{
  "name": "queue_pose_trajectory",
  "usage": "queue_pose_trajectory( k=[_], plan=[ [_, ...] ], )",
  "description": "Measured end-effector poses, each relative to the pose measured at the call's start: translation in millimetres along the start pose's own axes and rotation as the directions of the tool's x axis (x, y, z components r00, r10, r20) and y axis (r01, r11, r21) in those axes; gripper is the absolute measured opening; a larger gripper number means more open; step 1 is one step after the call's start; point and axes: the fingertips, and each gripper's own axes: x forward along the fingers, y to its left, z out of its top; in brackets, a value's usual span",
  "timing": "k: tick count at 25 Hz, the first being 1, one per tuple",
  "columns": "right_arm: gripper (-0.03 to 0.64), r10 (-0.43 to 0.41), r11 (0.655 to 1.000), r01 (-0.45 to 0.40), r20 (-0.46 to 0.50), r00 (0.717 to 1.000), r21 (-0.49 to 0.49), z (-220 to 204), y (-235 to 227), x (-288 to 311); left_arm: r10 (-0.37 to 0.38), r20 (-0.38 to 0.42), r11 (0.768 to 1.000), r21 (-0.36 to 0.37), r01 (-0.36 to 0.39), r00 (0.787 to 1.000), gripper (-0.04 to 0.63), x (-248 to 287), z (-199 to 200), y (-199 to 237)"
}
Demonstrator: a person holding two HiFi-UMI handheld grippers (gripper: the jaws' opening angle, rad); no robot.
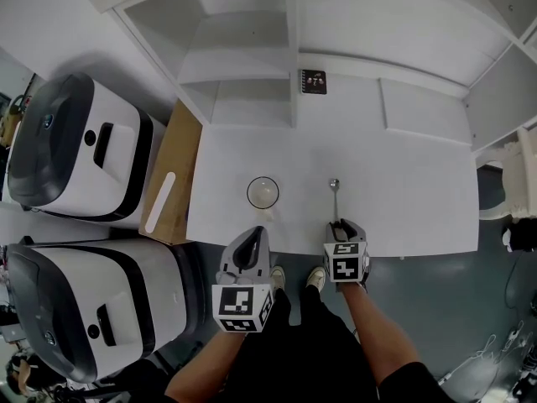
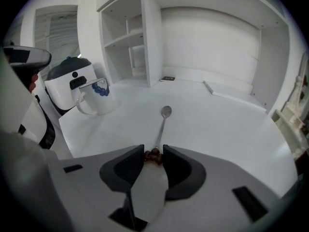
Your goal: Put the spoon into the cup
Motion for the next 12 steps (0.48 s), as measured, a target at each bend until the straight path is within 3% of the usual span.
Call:
queue_pose_trajectory(
  k=[12],
  plan=[
    [0.176, -0.003, 0.999, 0.006, 0.071, 0.997, -0.038, 19.2, -1.9, -20.9, 0.001, 0.017, 1.000, -0.020, 0.000, 1.000, 0.006, -5.8, 2.9, 0.0]
  ],
)
